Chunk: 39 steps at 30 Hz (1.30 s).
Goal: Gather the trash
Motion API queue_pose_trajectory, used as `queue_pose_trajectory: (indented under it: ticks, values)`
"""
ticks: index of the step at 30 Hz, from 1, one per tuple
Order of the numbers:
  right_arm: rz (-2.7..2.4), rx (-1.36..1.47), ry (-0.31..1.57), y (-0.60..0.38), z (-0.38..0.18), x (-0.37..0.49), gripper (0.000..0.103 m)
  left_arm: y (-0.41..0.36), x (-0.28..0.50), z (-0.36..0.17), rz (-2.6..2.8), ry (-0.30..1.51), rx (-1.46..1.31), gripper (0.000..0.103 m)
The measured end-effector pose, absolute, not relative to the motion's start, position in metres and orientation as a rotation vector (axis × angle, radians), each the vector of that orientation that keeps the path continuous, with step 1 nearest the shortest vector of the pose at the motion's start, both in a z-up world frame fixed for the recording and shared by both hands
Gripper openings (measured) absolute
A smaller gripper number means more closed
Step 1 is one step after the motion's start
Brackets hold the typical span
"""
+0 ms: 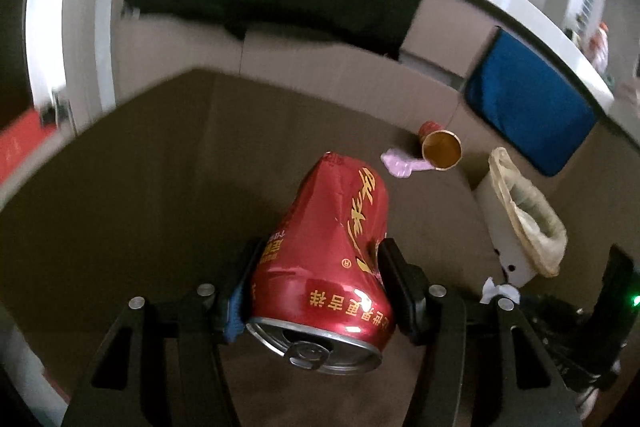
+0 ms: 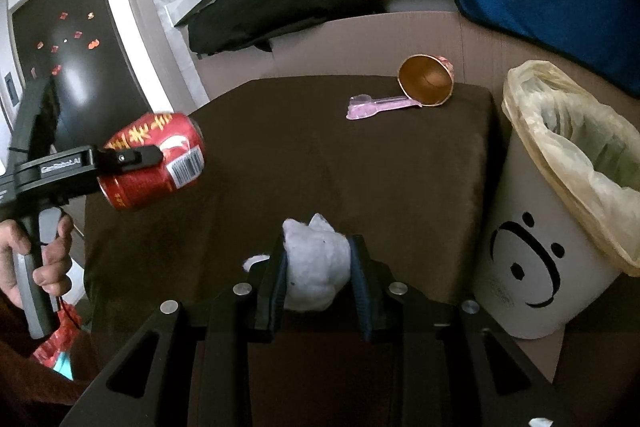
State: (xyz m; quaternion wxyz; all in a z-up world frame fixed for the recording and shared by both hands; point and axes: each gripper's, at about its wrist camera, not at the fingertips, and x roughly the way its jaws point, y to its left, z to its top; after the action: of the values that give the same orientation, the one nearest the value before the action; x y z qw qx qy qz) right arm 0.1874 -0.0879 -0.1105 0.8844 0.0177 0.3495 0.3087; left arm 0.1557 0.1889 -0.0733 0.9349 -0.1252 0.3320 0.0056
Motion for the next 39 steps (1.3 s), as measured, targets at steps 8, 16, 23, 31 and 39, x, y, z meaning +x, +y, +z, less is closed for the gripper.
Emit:
queue_pose_trajectory:
  ticks: [8,16,23,31,39]
  values:
    - [0.63,-0.043,0.672,-0.084,-0.097,0.194,0.028,0.153,0.168,-0.056,0.028,0.586,-0.096,0.058]
    - [0.633,-0.01,0.663,-0.103,-0.078,0.223,0.028,0.126,0.202,-0.048,0.016,0.585,-0.054,0.011]
    - [0.64,0.001,0.683,-0.106,-0.083,0.235,0.028,0.131,0.215,-0.062,0.005,0.672,-0.09,0.007]
    - [0.651,0.045,0.706,-0.107,-0.096,0.235,0.028,0.207,0.179,-0.043,0.022,0.667,-0.387,0.054]
    - [0.662,0.061,0.697,-0.106,-0.098,0.23,0.028,0.244,0.112,-0.064,0.039,0.757,-0.62,0.055]
